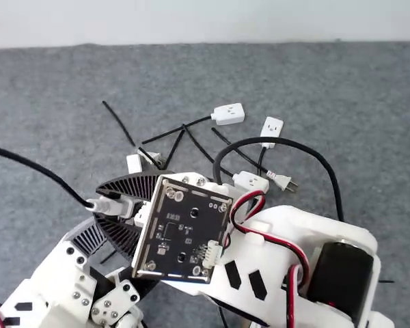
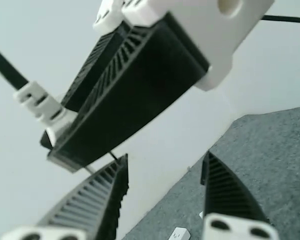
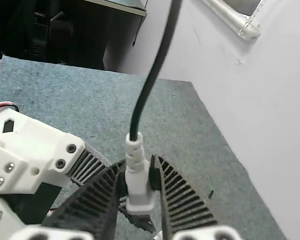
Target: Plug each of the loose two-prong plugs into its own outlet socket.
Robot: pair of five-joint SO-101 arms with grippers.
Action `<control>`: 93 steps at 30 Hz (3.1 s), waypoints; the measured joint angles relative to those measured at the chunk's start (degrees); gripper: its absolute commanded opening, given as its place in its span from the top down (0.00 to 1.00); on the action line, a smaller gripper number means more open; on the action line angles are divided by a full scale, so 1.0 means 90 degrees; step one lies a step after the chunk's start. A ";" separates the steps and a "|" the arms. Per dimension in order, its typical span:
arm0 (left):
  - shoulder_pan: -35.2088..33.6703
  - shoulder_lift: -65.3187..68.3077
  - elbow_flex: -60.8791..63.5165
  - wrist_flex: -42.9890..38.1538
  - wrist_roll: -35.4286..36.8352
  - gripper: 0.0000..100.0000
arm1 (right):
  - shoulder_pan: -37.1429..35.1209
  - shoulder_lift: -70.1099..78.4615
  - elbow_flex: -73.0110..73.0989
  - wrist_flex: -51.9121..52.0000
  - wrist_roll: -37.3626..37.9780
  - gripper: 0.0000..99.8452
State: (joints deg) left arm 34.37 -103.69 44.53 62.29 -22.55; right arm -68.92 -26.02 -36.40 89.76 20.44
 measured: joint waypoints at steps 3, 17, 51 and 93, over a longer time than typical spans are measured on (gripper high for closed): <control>0.0000 0.0000 0.0010 0.0010 0.0000 0.76 | 0.0000 0.0000 -0.0078 0.0117 0.0000 0.99; -0.0059 0.0000 -0.0029 0.0098 -0.0010 0.76 | -0.0039 -0.0703 0.0020 0.0791 0.0000 0.99; -0.3614 0.0000 0.3282 -0.1504 0.0127 0.76 | 0.2579 0.0996 0.0606 0.0176 -0.1104 0.99; -0.6320 0.5411 0.2940 -0.3038 0.2051 0.76 | 0.3057 0.2374 0.0527 -0.0625 -0.1788 0.99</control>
State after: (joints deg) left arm -22.51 -54.99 70.99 34.95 -4.09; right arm -41.41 -4.66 -31.65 84.13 4.35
